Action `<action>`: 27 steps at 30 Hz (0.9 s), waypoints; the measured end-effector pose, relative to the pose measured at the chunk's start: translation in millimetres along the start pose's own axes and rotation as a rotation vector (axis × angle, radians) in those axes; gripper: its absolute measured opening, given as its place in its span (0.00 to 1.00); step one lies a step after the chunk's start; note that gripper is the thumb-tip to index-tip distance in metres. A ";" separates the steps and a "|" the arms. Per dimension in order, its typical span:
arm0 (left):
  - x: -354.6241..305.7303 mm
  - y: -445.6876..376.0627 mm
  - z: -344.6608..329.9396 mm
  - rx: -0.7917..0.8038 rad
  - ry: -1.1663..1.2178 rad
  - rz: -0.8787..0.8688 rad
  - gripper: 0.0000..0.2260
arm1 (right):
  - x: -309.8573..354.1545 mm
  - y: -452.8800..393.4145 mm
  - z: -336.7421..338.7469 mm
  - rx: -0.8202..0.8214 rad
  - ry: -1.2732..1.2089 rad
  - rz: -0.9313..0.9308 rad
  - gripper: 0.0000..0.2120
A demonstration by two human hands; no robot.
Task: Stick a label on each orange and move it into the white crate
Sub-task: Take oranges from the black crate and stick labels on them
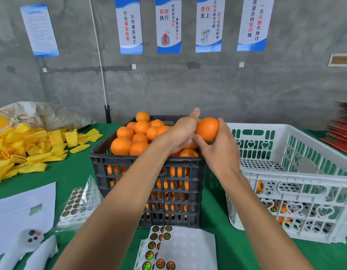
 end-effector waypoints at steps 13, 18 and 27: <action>29.8 -46.0 2.3 0.226 -1.092 0.012 0.32 | -77.8 -12.4 22.4 -0.150 0.387 -0.019 0.17; 23.5 -11.3 10.3 -0.038 -0.915 -0.228 0.30 | -72.5 3.1 17.0 -0.215 0.162 0.282 0.09; 50.9 107.0 15.7 -0.405 -0.508 -0.893 0.27 | -53.7 76.1 -16.1 -0.164 -0.175 0.514 0.05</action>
Point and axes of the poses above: each hand's wrist, its own y-axis away from the middle knuckle, its own z-axis out of the back of the hand, x = y × z, the point moved 1 cm from there along -y, towards the middle knuckle, and after that the axes turned 9 degrees about -z, right-handed, at the moved point
